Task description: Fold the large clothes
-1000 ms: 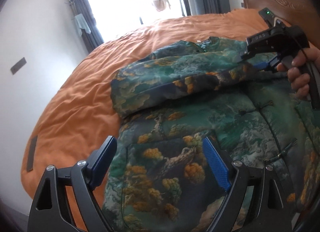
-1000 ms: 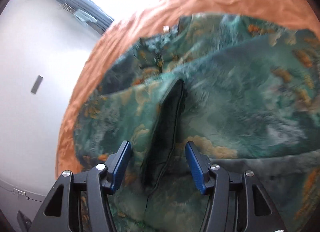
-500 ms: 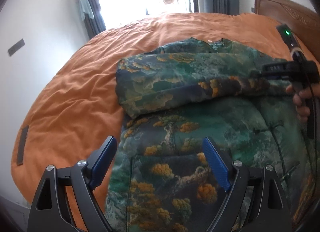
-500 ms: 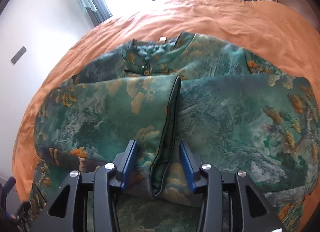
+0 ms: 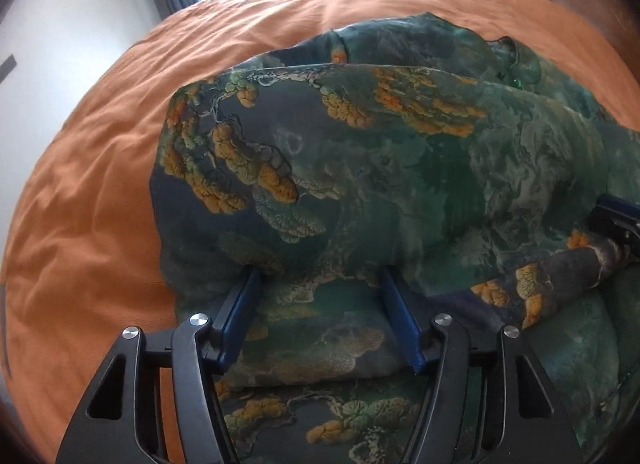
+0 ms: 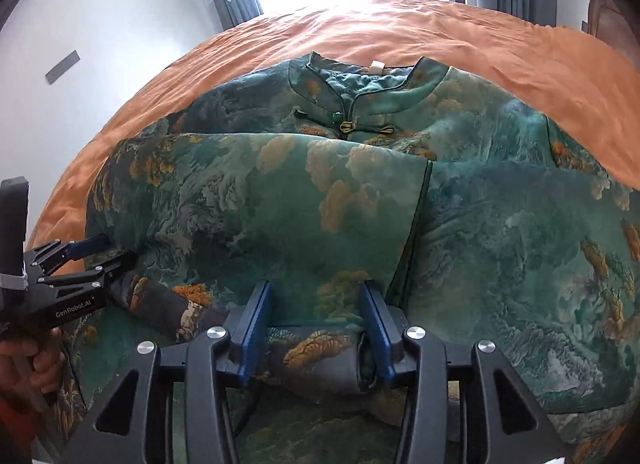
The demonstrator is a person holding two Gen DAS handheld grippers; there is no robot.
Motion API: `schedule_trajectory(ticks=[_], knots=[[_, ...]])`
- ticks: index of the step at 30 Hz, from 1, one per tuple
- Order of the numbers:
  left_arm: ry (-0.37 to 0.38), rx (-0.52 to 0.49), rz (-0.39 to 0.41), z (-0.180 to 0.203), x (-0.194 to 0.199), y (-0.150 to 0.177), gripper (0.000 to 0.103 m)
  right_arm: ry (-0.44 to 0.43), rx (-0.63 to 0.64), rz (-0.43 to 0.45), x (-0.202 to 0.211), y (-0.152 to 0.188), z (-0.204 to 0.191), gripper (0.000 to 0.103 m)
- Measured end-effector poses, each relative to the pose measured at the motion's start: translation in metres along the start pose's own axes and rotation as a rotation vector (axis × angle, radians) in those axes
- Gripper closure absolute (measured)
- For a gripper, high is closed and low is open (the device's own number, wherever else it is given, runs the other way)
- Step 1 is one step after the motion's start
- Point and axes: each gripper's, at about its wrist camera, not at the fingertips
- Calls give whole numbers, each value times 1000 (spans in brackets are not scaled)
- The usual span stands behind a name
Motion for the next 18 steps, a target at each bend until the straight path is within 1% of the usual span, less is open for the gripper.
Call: schedule_trajectory(ticks=[4,5,7,9,11,13,14,15,16,18], knots=[[-13,-18,-6,3,14,-6,38,7,-6,-9,-2,1,-1,57],[-1,-4,5,1,21,-12,36,6,-5,-7,-2,3,1,57],[43,40,43,-5,35,-25,29,0,-10,0,-1,5,3,57],[65,71,63,-7,38,-43,27,-1,-15,4,-4,1,2,57],[62,76,64,-4,29,-60,26,1,-19,9,-3,1,3,57],[41,84,59,-2,12,-77,26,6,-17,15,-2,3,4,57],[31,98,54,-3,3,-83,26,11,-12,16,-2,3,3,57],[24,124,43,-5,-8,-88,24,16,-8,16,-1,4,4,57],[19,149,23,-7,-18,-91,19,21,-5,15,-1,6,3,57],[19,183,-45,-10,-39,-92,15,34,5,11,-1,7,0,57]])
Point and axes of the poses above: each gripper's, at about its wrist camera, not at the fingertips, and x roughly against the way its jaws point, z to its right, y to its underside, and after that the axes turned 4 degrees about -y, right-handed
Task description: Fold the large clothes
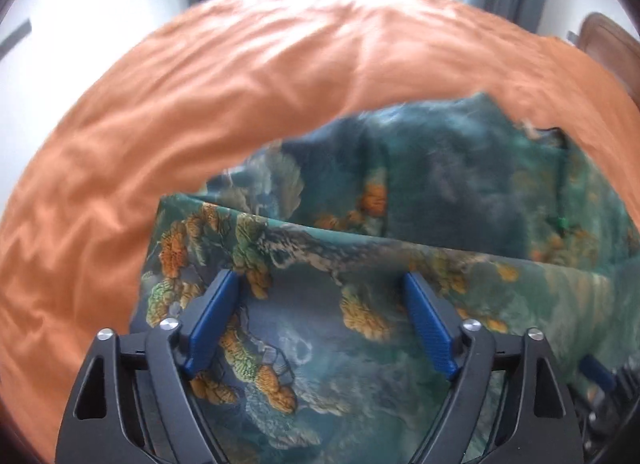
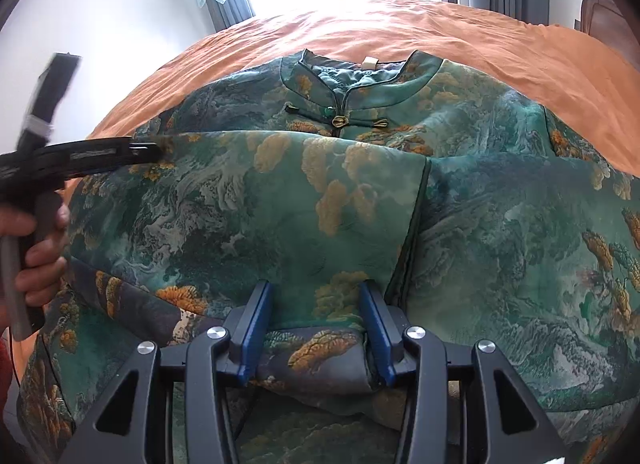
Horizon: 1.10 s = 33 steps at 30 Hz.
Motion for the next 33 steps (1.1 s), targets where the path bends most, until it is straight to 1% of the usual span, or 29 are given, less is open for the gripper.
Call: schedule_trajectory(ticks=[1,2,5,7,9,10,12,14,15,16,17,18,19,21,23,25,27,33], knots=[[5,7,-29,-1,-9,2,14,5,4,-1,0,0,-1,57],[2,3,-32,-1,-12,4,13,11,8,-2,-1,1,-2,57],[-25,-30,-1,4,-2,9,12,21,13,0,-1,4,-2,57],[-13,-41,36,1,14,17,14,20,8,8,2,2,-1,57],[9,-51,79,-5,37,28,14,25,0,34,14,1,-4,57],[29,-59,104,-8,52,38,14,26,-4,48,25,3,-6,57],[70,-87,150,-16,83,62,14,17,1,80,49,12,-8,53],[83,-122,193,-21,109,89,11,4,35,98,74,29,-11,52],[84,-143,216,-22,124,106,9,9,50,97,83,38,-13,52],[86,-157,230,-26,134,117,8,18,71,95,95,50,-15,52],[90,-164,237,-25,142,124,8,23,89,96,106,62,-16,51],[103,-166,240,-26,151,140,8,27,102,96,114,70,-17,51],[116,-164,238,-30,157,149,8,36,120,102,126,83,-20,51],[129,-159,232,-32,167,169,8,55,135,117,147,107,-22,47],[124,-168,242,-30,177,188,8,65,132,138,166,131,-22,40],[98,-194,257,-25,188,208,8,86,119,148,177,146,-21,40],[82,-220,266,-18,194,220,8,107,95,154,188,164,-18,39],[97,-238,272,-11,211,240,8,123,27,178,211,198,-9,39]])
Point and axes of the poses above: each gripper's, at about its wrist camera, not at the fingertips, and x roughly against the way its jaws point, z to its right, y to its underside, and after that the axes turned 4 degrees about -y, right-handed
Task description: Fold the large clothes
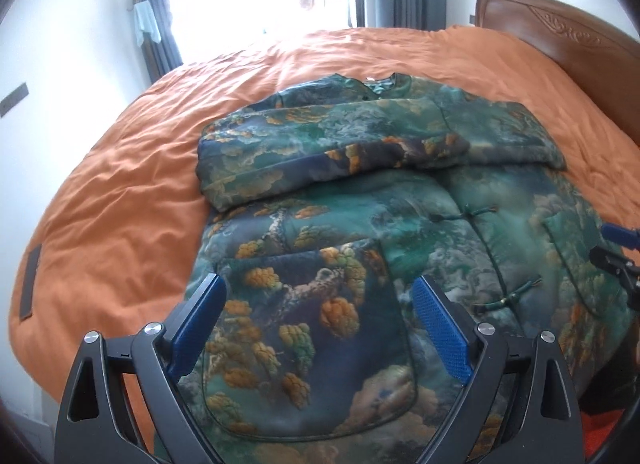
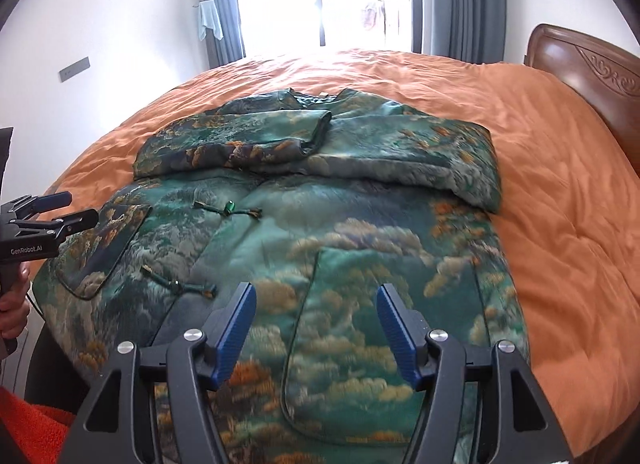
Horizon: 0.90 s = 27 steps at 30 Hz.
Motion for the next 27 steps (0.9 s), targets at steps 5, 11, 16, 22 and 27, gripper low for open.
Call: schedule_trajectory(ticks=[5,11,16,22,27], knots=[[8,9,17,5,9,0,8,4,-4,7,12,14,2,39],[4,7,13,8,12,5,8,-5,-16,5,15,24,1,38],[-8,4,6,8,14,9,7,-9,-33,14,18,26,2,38],[-58,9,11,-3,19,18,5,7,-47,16,21,29,9,38],[-122,16,-19,-11,13,25,5,22,-68,0,19,30,16,38]])
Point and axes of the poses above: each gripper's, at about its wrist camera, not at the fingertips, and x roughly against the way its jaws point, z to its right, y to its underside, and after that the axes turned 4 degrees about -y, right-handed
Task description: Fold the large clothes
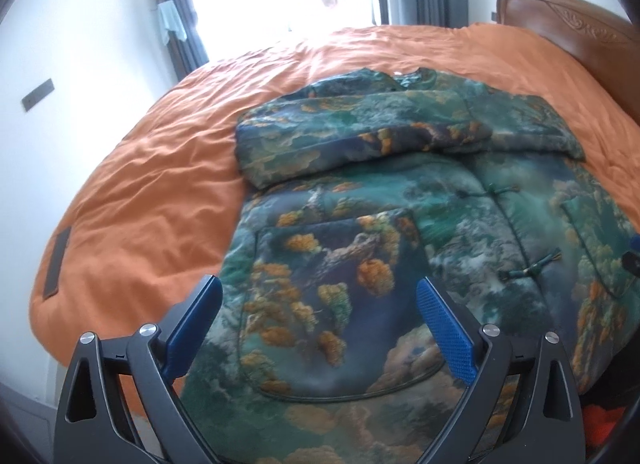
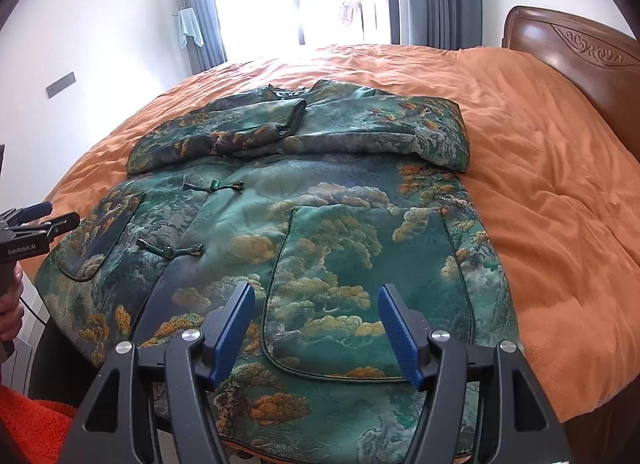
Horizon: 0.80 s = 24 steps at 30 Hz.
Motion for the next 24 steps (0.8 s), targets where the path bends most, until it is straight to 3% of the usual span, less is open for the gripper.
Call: schedule_trajectory(ticks=[18,24], knots=[[-70,-24,-24,5,-5,4,5,-4,35,-18,-4,-4,-19,37],[-82,-22,-33,2,-6,8,5,133,62,-77,-10,-10,-25,37]])
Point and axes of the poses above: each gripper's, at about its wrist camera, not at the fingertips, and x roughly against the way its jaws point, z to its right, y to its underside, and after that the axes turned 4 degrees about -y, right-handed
